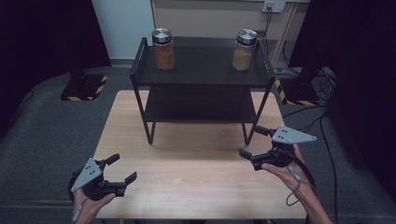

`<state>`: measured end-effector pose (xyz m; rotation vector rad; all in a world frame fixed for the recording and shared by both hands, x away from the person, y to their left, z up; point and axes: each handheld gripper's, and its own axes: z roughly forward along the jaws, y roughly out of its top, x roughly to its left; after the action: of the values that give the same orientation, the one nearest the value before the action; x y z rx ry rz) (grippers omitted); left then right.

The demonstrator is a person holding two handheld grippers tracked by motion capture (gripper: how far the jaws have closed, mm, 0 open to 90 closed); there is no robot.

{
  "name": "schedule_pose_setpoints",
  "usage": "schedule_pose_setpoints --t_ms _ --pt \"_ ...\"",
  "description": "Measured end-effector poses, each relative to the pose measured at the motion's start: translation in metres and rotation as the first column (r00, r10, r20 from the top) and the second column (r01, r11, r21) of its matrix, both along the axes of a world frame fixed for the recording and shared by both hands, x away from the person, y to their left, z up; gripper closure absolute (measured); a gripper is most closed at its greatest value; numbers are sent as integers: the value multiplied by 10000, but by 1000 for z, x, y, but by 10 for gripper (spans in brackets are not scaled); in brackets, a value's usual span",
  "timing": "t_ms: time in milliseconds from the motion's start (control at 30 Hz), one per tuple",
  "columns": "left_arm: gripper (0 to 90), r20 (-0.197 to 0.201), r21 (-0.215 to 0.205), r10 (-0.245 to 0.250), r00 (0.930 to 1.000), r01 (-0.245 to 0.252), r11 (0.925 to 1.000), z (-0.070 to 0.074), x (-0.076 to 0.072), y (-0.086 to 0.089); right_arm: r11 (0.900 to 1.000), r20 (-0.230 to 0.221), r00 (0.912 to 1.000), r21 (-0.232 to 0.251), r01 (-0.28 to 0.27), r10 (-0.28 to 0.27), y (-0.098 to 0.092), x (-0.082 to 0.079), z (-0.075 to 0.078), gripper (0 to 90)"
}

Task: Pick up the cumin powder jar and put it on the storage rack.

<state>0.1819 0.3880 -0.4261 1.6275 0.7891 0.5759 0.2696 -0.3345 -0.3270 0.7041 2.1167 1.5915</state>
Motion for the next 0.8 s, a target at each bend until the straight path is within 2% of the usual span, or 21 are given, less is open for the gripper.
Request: schedule_pose_setpoints --t_ms 133,233,500,667,733,800 --pt "31 72 -92 93 9999 -93 9999 -1 -2 0 9999 -132 9998 -48 143 -143 0 -5 -12 20" --pt "31 114 -117 171 9998 -169 9998 -1 -2 0 9992 -180 9994 -261 288 -293 0 -11 -26 21" --pt "31 281 -20 384 9989 -383 9993 -2 -5 -2 9982 -617 9963 -160 582 -591 -5 -24 -58 22" --pt "31 378 -48 483 9981 -481 9988 -2 -6 -3 9964 -589 9950 -307 793 -810 -7 -33 -72 27" --pt "31 397 -63 551 9977 -549 9985 -2 -6 -3 9950 -586 9945 -537 842 -873 -7 -35 -74 27" --pt "31 422 -83 625 9972 -622 9980 -3 -7 -3 9948 -627 9937 -482 897 -926 -9 -38 -78 27"
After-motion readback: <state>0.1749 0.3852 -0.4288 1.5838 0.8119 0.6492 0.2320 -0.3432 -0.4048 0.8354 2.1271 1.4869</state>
